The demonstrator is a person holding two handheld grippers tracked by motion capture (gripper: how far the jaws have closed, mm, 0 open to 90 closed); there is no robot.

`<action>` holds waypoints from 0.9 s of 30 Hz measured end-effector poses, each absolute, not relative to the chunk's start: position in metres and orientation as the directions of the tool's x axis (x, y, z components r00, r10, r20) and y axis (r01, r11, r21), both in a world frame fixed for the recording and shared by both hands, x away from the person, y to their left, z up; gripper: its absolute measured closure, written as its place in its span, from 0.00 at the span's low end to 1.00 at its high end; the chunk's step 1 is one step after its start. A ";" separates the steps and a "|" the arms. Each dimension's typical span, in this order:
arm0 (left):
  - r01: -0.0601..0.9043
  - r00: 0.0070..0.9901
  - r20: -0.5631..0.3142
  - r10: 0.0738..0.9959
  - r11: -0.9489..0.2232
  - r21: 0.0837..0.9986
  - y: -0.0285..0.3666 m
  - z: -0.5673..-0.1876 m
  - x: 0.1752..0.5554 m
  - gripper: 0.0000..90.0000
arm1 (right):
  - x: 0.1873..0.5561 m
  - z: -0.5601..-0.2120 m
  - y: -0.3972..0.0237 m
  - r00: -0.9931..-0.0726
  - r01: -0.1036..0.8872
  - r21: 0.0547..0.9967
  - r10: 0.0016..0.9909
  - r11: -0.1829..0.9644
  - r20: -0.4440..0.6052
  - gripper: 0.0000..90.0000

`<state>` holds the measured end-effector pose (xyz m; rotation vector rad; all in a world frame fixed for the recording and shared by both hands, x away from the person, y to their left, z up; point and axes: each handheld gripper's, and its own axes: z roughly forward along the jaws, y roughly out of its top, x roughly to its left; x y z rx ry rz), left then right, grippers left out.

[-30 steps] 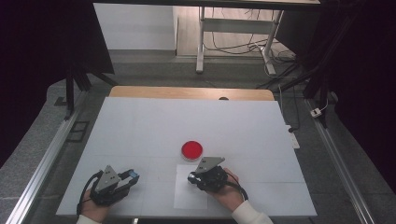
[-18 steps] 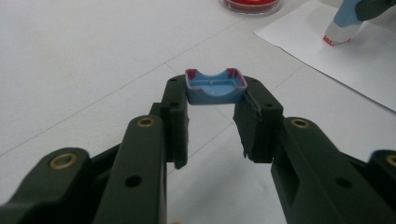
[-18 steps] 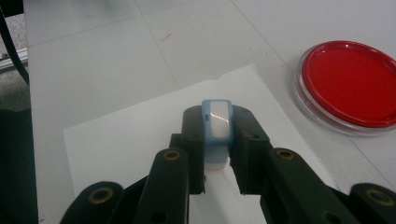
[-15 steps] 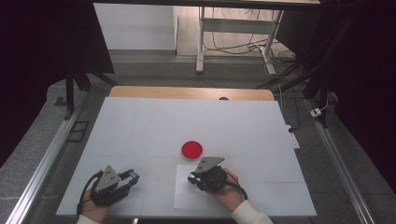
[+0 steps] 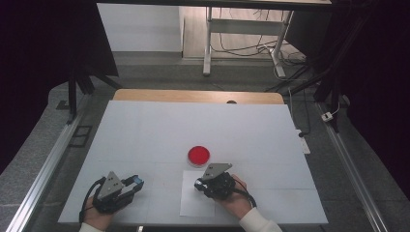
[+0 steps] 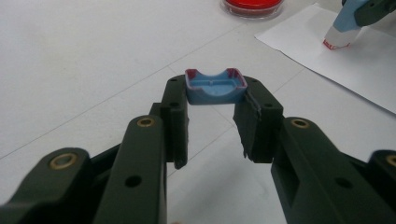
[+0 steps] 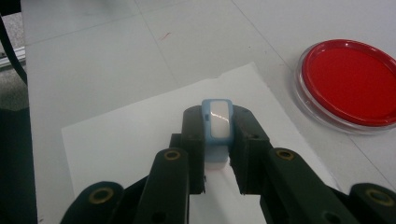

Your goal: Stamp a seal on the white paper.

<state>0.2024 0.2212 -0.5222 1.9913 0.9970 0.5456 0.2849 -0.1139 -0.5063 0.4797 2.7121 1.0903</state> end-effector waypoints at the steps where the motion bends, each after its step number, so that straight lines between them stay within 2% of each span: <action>1: 0.449 0.592 0.017 0.805 -0.347 0.823 0.221 -0.522 0.202 0.73 | 0.285 -0.506 -0.114 -0.932 0.229 0.697 0.360 0.679 -0.045 0.85; 13: 0.449 0.592 0.018 0.806 -0.349 0.823 0.222 -0.522 0.202 0.73 | 0.287 -0.498 -0.118 -0.933 0.209 0.718 0.356 0.664 -0.058 0.84; 18: 0.450 0.592 0.019 0.806 -0.349 0.822 0.223 -0.523 0.202 0.73 | 0.290 -0.493 -0.128 -0.934 0.241 0.775 0.358 0.584 0.020 0.84; 27: 0.450 0.593 0.019 0.805 -0.351 0.821 0.222 -0.523 0.202 0.73 | 0.289 -0.493 -0.131 -0.930 0.248 0.782 0.366 0.571 0.027 0.84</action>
